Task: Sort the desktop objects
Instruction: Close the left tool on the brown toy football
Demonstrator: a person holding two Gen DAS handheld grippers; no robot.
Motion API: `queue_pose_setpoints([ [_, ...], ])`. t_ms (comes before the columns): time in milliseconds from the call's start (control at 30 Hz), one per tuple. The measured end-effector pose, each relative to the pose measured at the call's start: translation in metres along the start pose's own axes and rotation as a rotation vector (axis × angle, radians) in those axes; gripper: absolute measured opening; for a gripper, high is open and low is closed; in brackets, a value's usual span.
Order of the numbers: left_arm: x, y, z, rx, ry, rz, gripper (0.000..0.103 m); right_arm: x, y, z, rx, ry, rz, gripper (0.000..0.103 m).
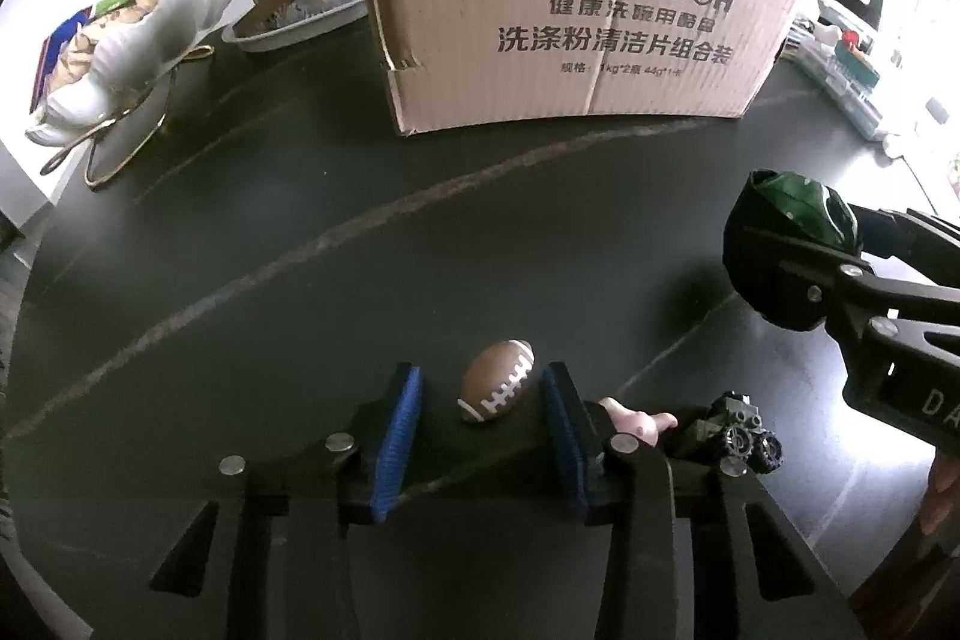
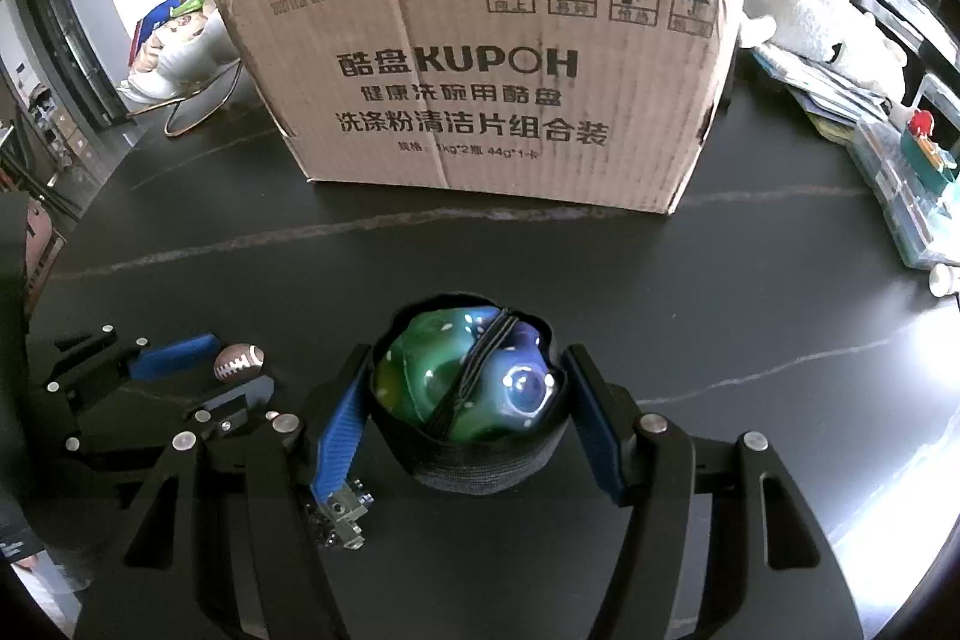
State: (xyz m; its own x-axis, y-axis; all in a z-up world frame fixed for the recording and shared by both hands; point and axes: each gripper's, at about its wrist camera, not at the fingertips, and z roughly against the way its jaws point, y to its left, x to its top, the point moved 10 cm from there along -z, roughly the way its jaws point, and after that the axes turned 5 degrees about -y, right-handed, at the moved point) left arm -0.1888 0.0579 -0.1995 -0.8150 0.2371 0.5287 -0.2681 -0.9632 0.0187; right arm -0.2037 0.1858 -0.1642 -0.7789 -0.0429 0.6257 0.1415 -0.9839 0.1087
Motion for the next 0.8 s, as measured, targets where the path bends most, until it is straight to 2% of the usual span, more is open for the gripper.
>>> queue_pose_setpoints([
  [167,0.000,-0.002,0.000,-0.014,-0.006,-0.002,0.021,-0.001,0.000,-0.001,0.006,0.005,-0.007,0.060],
  [533,0.005,0.002,0.000,-0.007,-0.023,0.056,0.021,-0.003,-0.004,-0.002,0.009,0.009,-0.030,0.060],
  [800,0.009,0.003,0.014,-0.011,-0.045,0.049,0.021,-0.002,-0.002,0.004,0.010,-0.007,-0.041,0.060],
])
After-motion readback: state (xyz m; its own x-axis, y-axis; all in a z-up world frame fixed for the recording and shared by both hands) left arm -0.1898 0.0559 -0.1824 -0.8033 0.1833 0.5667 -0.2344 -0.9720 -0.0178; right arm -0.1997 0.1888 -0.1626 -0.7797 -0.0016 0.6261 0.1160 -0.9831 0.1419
